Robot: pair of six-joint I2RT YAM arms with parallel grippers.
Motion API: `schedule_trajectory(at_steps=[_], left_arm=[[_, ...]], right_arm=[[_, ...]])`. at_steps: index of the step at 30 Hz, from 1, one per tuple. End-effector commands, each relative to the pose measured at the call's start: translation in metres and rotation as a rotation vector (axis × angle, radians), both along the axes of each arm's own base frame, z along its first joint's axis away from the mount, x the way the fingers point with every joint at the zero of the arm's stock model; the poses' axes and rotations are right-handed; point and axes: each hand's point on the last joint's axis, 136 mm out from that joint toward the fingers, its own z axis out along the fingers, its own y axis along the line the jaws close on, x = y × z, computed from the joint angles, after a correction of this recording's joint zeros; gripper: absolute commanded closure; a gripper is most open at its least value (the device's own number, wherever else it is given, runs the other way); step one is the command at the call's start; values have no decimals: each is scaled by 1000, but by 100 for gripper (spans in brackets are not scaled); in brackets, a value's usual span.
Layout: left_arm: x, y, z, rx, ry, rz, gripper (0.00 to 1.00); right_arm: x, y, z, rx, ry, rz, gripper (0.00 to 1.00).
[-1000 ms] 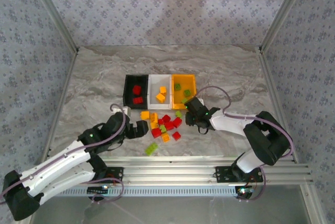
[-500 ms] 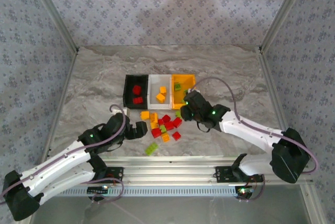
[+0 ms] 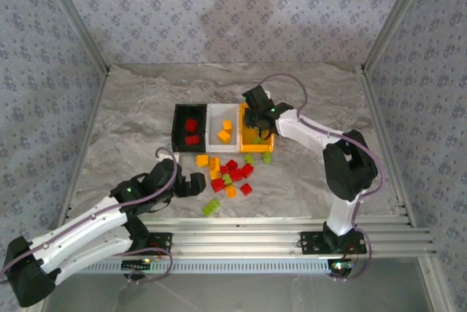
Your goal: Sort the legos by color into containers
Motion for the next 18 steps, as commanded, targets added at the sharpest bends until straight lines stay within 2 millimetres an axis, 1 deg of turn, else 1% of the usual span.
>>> schedule_trajectory(at_steps=[1, 4, 6, 8, 9, 11, 14, 17, 18], left_arm=[[-8, -8, -7, 18, 25, -77, 1], [-12, -16, -12, 26, 40, -118, 1], [-15, -22, -15, 38, 48, -154, 1], [-21, -31, -19, 56, 56, -202, 2], [-24, -35, -21, 67, 59, -226, 3], [-33, -43, -29, 108, 75, -279, 4], [-45, -54, -43, 194, 95, -349, 7], [-51, -63, -55, 283, 98, -391, 11], [-51, -66, -58, 307, 96, -404, 12]], right_arm=[[9, -2, 7, -13, 11, -8, 52], [13, 0, 19, 12, -17, -10, 35], [12, 1, 30, 26, -40, -6, 29], [4, 0, 37, 40, -58, 3, 25], [0, -2, 37, 43, -59, 1, 24], [-9, -5, 39, 55, -67, 0, 23], [-22, -13, 37, 63, -68, -10, 22], [-32, -21, 36, 73, -74, -23, 22], [-32, -22, 41, 82, -87, -26, 22]])
